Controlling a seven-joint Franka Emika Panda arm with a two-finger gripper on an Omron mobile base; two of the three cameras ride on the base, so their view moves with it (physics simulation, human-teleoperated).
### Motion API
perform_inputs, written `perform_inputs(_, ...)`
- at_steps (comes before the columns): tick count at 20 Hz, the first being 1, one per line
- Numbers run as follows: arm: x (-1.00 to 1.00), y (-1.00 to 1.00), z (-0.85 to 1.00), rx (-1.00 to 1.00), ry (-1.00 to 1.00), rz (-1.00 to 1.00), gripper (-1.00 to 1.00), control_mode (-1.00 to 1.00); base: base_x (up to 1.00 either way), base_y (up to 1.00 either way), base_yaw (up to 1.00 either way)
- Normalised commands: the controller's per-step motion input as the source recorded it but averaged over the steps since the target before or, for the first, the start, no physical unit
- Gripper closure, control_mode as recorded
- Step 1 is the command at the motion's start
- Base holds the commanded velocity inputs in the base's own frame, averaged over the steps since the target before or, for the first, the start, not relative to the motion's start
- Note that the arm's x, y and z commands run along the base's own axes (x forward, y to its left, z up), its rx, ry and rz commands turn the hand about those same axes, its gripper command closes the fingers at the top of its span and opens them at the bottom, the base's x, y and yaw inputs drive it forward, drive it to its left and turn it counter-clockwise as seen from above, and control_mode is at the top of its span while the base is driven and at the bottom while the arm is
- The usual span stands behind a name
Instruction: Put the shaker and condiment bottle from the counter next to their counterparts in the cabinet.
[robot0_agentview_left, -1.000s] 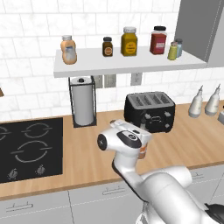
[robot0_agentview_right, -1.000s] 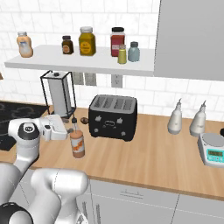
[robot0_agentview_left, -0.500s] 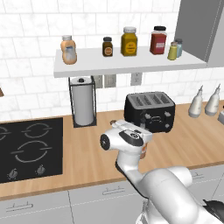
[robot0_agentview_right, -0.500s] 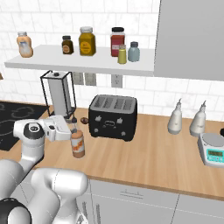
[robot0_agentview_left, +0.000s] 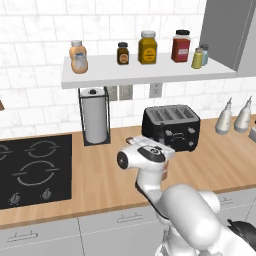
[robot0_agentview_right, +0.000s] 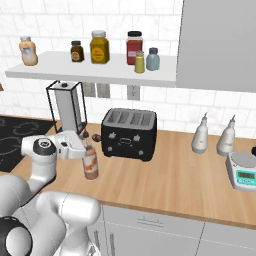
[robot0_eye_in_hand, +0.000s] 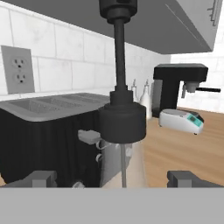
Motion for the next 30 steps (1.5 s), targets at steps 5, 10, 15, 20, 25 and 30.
perform_inputs(5,-0.15,-0.46,0.02,0.0,-0.1,0.0,-1.0,-1.0,0.0,0.0,0.0)
perform_inputs(10,-0.1,-0.48,0.22,0.0,-0.09,-0.01,1.0,-1.0,0.0,0.0,0.0)
perform_inputs(15,-0.11,-0.27,0.55,0.0,-0.25,0.0,1.0,-1.0,0.0,0.0,0.0)
perform_inputs(20,-0.48,-0.08,0.89,0.0,-0.37,0.0,1.0,-1.0,0.0,0.0,0.0)
perform_inputs(25,-0.45,0.0,1.0,-0.01,-0.29,0.0,1.0,-1.0,0.0,0.0,0.0)
perform_inputs(30,-0.28,0.04,1.0,0.0,-0.03,-0.01,1.0,-1.0,0.0,0.0,0.0)
